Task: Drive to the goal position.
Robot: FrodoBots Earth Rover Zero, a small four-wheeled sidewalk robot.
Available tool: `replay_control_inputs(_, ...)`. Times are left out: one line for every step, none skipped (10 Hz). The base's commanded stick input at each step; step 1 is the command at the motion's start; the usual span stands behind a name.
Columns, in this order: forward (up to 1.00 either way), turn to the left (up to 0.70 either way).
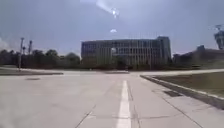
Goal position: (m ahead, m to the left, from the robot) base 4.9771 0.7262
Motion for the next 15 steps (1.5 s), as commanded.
replay_control_inputs(0.7, -0.34)
replay_control_inputs(0.7, -0.02)
replay_control_inputs(0.7, 0.0)
replay_control_inputs(0.7, 0.0)
replay_control_inputs(0.7, 0.0)
replay_control_inputs(0.7, 0.0)
replay_control_inputs(0.7, 0.0)
replay_control_inputs(0.7, 0.0)
replay_control_inputs(0.7, 0.0)
replay_control_inputs(0.7, 0.0)
replay_control_inputs(0.7, 0.0)
replay_control_inputs(0.7, 0.0)
replay_control_inputs(0.7, 0.0)
replay_control_inputs(0.7, 0.0)
replay_control_inputs(0.7, 0.0)
